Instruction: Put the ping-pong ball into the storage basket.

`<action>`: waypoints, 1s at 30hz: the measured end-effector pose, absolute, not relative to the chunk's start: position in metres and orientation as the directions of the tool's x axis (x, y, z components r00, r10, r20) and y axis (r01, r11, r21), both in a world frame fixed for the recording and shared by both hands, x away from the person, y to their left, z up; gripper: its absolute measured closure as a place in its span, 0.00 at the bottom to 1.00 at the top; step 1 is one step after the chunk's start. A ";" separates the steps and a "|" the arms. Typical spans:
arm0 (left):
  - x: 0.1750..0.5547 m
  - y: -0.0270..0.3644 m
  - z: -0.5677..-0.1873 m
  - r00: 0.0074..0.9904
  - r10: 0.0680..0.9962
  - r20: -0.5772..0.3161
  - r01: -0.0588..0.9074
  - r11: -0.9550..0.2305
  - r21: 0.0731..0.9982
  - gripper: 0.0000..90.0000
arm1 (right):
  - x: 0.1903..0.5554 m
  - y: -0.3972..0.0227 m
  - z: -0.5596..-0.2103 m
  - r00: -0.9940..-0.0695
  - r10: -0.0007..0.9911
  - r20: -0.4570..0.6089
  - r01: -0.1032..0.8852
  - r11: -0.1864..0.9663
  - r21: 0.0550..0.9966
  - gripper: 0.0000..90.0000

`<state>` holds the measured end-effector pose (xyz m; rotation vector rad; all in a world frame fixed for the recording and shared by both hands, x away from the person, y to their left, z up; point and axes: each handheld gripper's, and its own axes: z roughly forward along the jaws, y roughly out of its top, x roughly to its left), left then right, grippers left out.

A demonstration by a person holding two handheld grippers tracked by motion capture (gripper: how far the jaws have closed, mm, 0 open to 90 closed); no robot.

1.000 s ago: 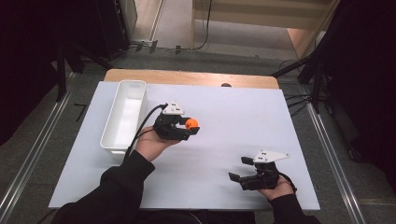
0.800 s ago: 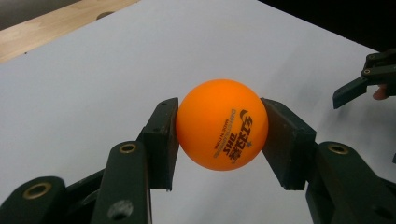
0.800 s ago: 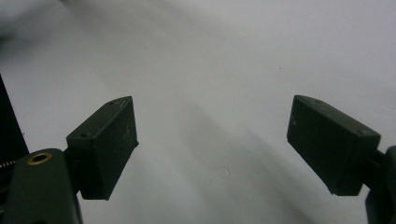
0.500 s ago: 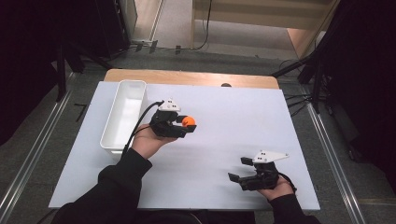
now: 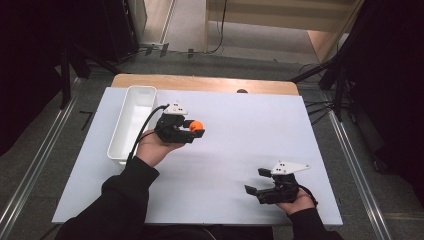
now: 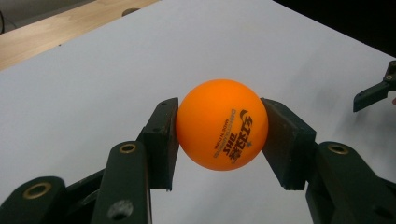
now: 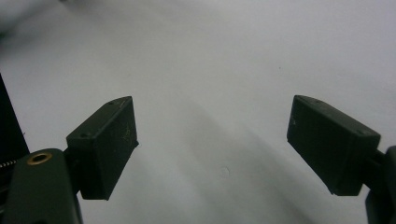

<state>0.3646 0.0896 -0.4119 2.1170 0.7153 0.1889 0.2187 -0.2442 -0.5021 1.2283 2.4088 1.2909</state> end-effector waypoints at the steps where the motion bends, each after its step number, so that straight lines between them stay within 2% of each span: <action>1: 0.366 0.092 -0.411 0.820 0.559 -0.122 0.427 -0.457 0.780 0.56 | 0.219 -0.244 -0.502 -0.655 0.718 0.236 0.594 0.296 0.748 0.16; 30: 0.378 0.115 -0.403 0.781 0.614 -0.116 0.465 -0.449 0.763 0.56 | 0.219 -0.244 -0.502 -0.655 0.718 0.235 0.594 0.298 0.747 0.16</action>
